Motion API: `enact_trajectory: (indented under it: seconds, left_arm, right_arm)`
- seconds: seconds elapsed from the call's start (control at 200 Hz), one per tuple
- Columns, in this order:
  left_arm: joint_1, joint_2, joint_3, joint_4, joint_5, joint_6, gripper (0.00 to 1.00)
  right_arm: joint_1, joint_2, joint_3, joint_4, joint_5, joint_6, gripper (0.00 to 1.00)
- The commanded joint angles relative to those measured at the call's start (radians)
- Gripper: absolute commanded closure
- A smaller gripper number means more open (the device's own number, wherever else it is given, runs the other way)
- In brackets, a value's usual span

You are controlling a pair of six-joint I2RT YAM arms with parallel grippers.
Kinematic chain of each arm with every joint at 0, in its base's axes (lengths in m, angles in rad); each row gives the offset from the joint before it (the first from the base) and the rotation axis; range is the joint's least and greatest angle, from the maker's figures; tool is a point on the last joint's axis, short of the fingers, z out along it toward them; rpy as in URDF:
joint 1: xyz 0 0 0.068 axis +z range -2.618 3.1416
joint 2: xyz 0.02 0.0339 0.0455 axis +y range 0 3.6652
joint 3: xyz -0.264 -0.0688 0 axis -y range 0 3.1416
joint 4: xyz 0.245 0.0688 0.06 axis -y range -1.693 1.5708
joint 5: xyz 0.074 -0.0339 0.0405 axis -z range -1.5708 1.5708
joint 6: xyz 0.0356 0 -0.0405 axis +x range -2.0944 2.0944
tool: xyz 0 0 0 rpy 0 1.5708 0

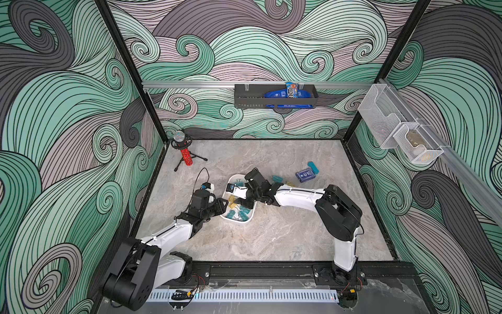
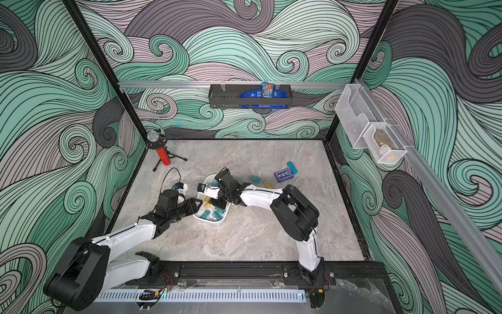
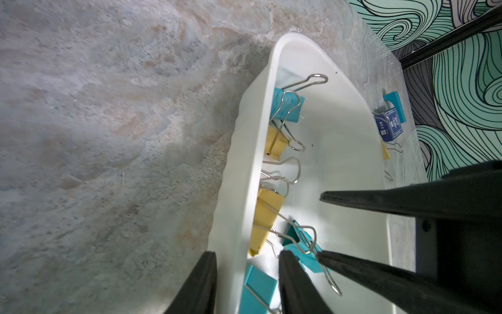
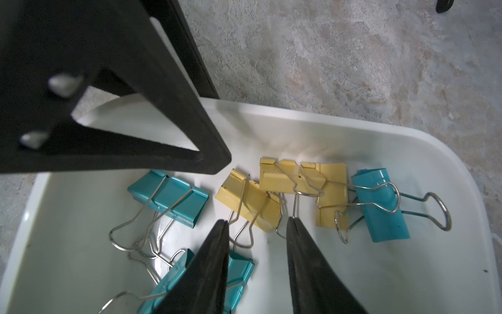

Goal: Take out the binder clips from the storage box
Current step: Pick up the binder clip from the storage box.

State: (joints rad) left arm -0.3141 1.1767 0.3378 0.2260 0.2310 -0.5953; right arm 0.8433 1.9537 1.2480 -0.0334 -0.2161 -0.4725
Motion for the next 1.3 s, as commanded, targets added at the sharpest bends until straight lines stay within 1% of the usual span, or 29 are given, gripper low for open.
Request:
enact_trajectory:
  seconds: [0.0,0.295,0.605,0.82,1.036,1.296]
  left_arm:
    - [0.005,0.006,-0.003,0.029,0.020,-0.009,0.59]
    - [0.004,0.009,-0.003,0.031,0.025,-0.009,0.59]
    - [0.005,0.010,-0.006,0.036,0.024,-0.011,0.59]
    - [0.005,0.014,-0.006,0.038,0.025,-0.011,0.59]
    - [0.005,0.013,-0.006,0.038,0.028,-0.011,0.59]
    - [0.006,0.015,0.000,0.040,0.032,-0.011,0.59]
  right_arm:
    - [0.010,0.016,0.004,0.001,0.006,-0.018,0.62]
    - [0.011,0.034,0.002,0.000,0.017,-0.029,0.63]
    - [0.012,0.046,0.002,0.001,0.033,-0.035,0.69]
    - [0.014,0.047,0.004,0.001,0.037,-0.038,0.77]
    - [0.014,0.041,-0.001,0.002,0.052,-0.039,0.88]
    - [0.014,0.004,-0.023,0.003,0.078,-0.036,0.94]
